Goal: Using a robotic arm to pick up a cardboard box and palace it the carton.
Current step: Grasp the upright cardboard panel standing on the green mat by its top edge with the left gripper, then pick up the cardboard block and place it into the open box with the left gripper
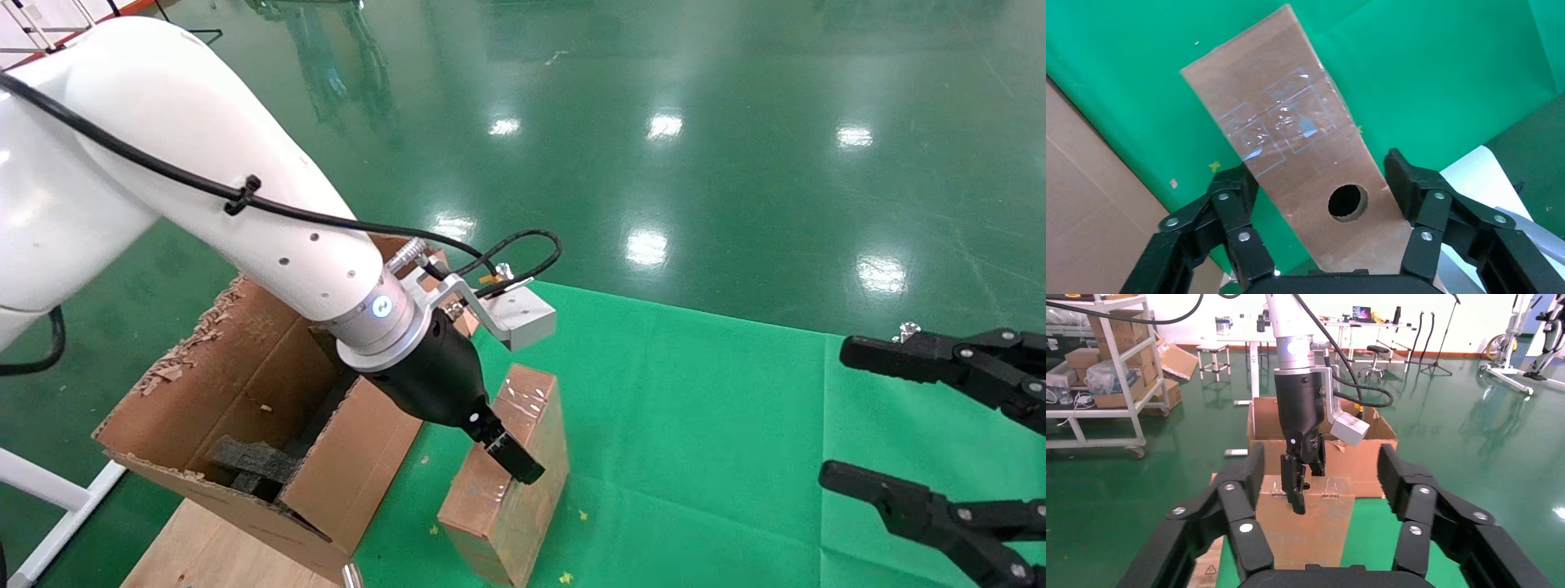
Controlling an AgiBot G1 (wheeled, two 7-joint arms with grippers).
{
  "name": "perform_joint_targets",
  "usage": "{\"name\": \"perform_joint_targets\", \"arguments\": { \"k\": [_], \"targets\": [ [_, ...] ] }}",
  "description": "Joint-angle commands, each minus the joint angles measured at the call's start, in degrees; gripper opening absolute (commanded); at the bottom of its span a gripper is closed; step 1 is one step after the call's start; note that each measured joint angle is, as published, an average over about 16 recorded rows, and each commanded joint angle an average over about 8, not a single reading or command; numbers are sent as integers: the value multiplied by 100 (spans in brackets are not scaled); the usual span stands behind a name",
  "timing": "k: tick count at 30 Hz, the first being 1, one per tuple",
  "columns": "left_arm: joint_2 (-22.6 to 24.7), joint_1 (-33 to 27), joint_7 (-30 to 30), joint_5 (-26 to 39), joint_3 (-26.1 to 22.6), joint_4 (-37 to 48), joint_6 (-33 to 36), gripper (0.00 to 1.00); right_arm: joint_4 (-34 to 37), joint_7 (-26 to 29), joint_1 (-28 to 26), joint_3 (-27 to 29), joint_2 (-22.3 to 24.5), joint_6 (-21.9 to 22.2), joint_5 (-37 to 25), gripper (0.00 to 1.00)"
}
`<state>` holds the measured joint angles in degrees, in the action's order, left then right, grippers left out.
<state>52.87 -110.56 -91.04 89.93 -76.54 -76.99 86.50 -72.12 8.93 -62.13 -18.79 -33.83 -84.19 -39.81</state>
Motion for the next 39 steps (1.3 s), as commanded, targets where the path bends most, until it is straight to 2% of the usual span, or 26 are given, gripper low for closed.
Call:
{"name": "perform_joint_targets", "arguments": {
  "k": [1, 7, 13, 22, 28, 33, 39],
  "targets": [
    [-2, -1, -5, 3, 2, -2, 0, 0, 0, 0, 0, 0, 0, 0, 0, 100],
    [13, -28, 59, 21, 9, 20, -14, 0, 0, 0, 0, 0, 0, 0, 0, 100],
    [-115, -248, 477, 83, 84, 28, -44, 0, 1, 0, 0, -1, 0, 0, 0, 100],
    [-1164, -1196, 1374, 41, 674, 43, -169, 0, 1, -1, 0, -1, 0, 0, 0, 100],
    [-1842, -1869, 1861, 160, 989, 221, -17, 0, 1, -1, -1, -2, 0, 0, 1, 100],
    [-2218, -2120, 2277, 511, 917, 552, 234, 0, 1, -1, -1, -2, 0, 0, 1, 100],
    [-2511, -1916, 2968, 829, 655, 1232, 138, 0, 1, -1, -1, -2, 1, 0, 1, 100]
  ]
}}
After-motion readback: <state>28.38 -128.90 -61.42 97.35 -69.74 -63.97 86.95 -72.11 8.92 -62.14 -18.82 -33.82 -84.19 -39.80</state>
